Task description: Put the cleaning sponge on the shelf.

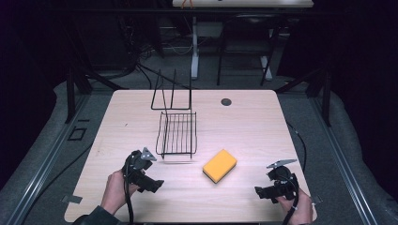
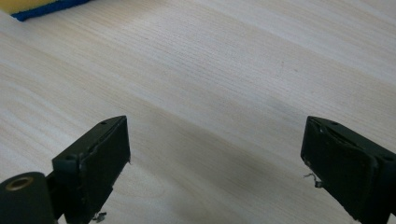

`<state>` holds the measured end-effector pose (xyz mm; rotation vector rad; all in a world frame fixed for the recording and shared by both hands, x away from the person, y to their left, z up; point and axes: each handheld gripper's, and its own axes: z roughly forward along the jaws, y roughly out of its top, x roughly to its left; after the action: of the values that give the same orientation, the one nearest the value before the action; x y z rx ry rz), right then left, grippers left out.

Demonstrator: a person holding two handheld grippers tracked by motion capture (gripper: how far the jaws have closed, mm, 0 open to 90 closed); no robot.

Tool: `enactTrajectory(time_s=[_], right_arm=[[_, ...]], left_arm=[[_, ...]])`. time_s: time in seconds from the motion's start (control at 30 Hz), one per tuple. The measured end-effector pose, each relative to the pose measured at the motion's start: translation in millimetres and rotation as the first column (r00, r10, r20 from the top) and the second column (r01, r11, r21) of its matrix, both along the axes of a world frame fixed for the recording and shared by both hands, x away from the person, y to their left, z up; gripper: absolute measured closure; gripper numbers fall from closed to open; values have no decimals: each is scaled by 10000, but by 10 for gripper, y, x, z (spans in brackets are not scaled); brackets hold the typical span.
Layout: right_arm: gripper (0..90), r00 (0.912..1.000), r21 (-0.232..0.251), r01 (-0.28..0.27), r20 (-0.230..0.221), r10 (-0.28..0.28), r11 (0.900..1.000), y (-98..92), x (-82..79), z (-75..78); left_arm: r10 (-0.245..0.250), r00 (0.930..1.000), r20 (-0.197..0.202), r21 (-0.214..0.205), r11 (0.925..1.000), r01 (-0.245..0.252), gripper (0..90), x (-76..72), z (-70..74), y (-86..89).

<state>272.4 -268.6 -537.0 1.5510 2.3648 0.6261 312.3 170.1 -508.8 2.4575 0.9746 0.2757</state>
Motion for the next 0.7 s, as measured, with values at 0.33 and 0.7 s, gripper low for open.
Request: enactTrajectory(time_s=[0.33,0.7], right_arm=[[79,10000,40,-9,-47,9,10000,13,8,-20],[85,9998,75,-32,-204,34,10000,10,8,-28]], left_arm=[[-360,9993,93,-258,9990,363,9,43,124,-236],[-1431,9895,204,-191,9895,1435,1,126,184,-775]])
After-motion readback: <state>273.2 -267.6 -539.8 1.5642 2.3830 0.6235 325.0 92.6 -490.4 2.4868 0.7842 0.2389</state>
